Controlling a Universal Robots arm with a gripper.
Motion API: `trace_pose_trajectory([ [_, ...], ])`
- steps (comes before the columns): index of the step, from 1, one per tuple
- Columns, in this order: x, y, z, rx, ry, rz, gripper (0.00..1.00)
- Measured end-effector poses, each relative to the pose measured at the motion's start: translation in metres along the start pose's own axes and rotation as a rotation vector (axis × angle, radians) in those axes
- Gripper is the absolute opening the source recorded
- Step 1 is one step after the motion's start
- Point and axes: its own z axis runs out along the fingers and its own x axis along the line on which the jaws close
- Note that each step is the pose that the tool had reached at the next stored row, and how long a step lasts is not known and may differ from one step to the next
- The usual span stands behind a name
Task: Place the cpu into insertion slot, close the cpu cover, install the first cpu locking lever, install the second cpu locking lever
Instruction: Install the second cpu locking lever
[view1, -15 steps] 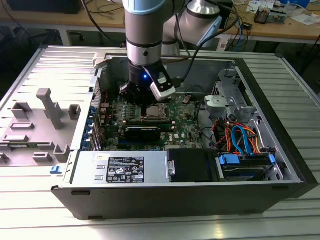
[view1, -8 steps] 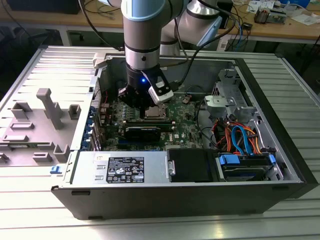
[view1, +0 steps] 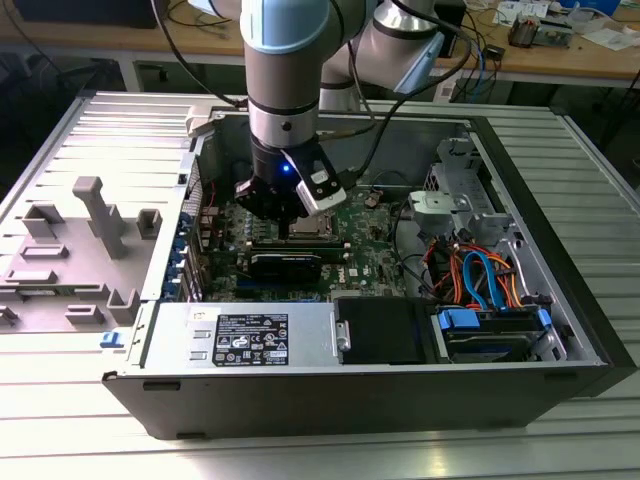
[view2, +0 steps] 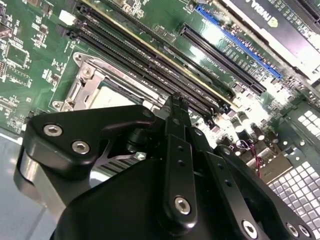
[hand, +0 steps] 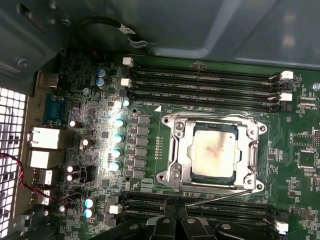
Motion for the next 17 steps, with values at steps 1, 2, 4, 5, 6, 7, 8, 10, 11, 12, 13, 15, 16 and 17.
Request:
trace_pose_trajectory([
  [1,0.0006,-0.0009,0.0006,-0.0083,-0.0005,-0.006,0.11],
  [2,0.0011,-0.0014,0.0011,-0.0161,-0.0011,-0.011,0.11],
  [4,0.0018,-0.0025,0.0024,-0.0356,-0.0023,-0.022,0.11],
  [5,0.0022,-0.003,0.0044,-0.0459,-0.0029,-0.031,0.11],
  [6,0.0024,-0.0031,0.0056,-0.0476,-0.003,-0.034,0.11],
  [7,0.0025,-0.0033,0.0066,-0.0492,-0.0029,-0.037,0.11],
  [8,0.0028,-0.0035,0.0082,-0.055,-0.0031,-0.041,0.11],
  [10,0.004,-0.0036,0.0109,-0.0793,-0.0052,-0.052,0.11],
  [11,0.0048,-0.0037,0.012,-0.0905,-0.0062,-0.058,0.11],
  [12,0.0054,-0.0039,0.0131,-0.0964,-0.0066,-0.061,0.11],
  [13,0.0061,-0.0039,0.014,-0.1003,-0.0068,-0.064,0.11],
  [15,0.0071,-0.004,0.0164,-0.1039,-0.0068,-0.068,0.11],
  [16,0.0072,-0.004,0.0175,-0.1038,-0.0068,-0.068,0.11],
  [17,0.0073,-0.0041,0.0188,-0.1038,-0.0067,-0.069,0.11],
])
